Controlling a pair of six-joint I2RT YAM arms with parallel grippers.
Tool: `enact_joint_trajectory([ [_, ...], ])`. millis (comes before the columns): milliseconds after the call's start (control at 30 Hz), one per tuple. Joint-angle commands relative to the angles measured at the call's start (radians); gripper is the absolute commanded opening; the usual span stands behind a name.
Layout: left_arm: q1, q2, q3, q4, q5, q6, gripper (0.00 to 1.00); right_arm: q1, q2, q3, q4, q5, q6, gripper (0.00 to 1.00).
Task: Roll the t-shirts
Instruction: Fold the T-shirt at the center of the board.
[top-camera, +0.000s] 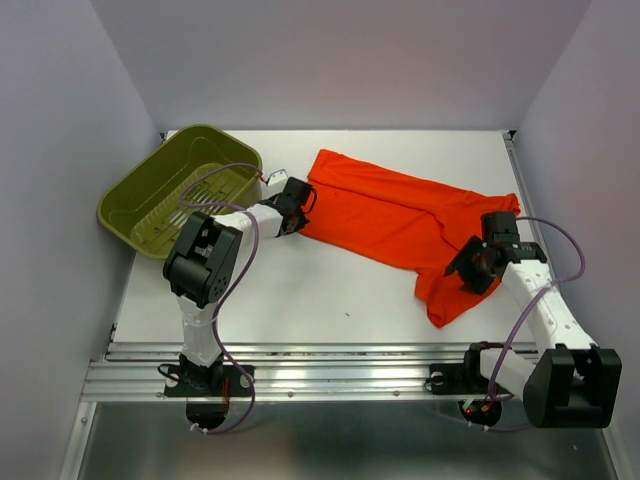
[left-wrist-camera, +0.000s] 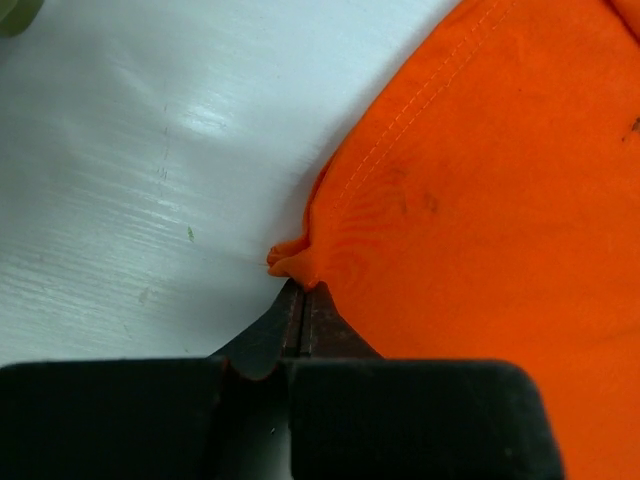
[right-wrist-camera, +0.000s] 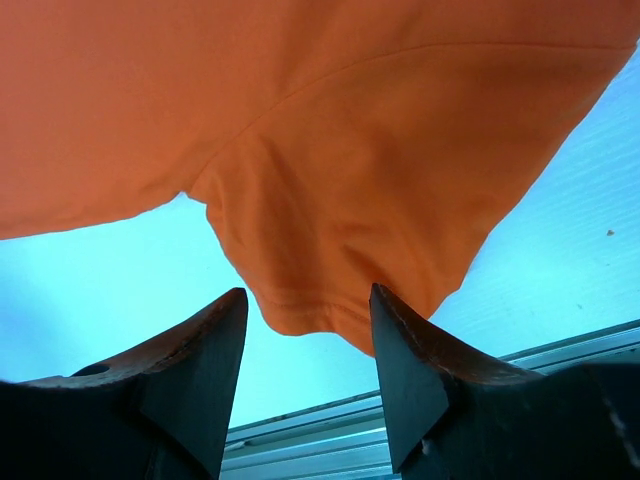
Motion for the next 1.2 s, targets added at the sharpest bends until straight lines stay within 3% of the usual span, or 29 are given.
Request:
enact_joint_trajectory([
  [0, -0.005, -0.028, 0.030, -0.028, -0.015, 0.033, 0.00, 0.006, -0.027, 0.000, -0.051, -0.027, 0.070, 0.56],
  [300, -0.011, -0.084, 0.067, -0.072, -0.041, 0.093, 0.00, 0.006, -0.035, -0.068, -0.134, -0.029, 0.126, 0.53],
  [867, -0.011, -0.071, 0.110, -0.083, -0.029, 0.134, 0.00, 0.006, -0.040, -0.289, 0.004, -0.058, 0.212, 0.46],
  [1000, -0.011, -0.074, 0.115, -0.086, -0.030, 0.136, 0.00, 0.006, -0.040, -0.331, 0.073, -0.055, 0.235, 0.41],
  [1167, -0.011, -0.076, 0.118, -0.091, -0.027, 0.137, 0.00, 0.006, -0.061, -0.342, 0.125, -0.041, 0.258, 0.22],
])
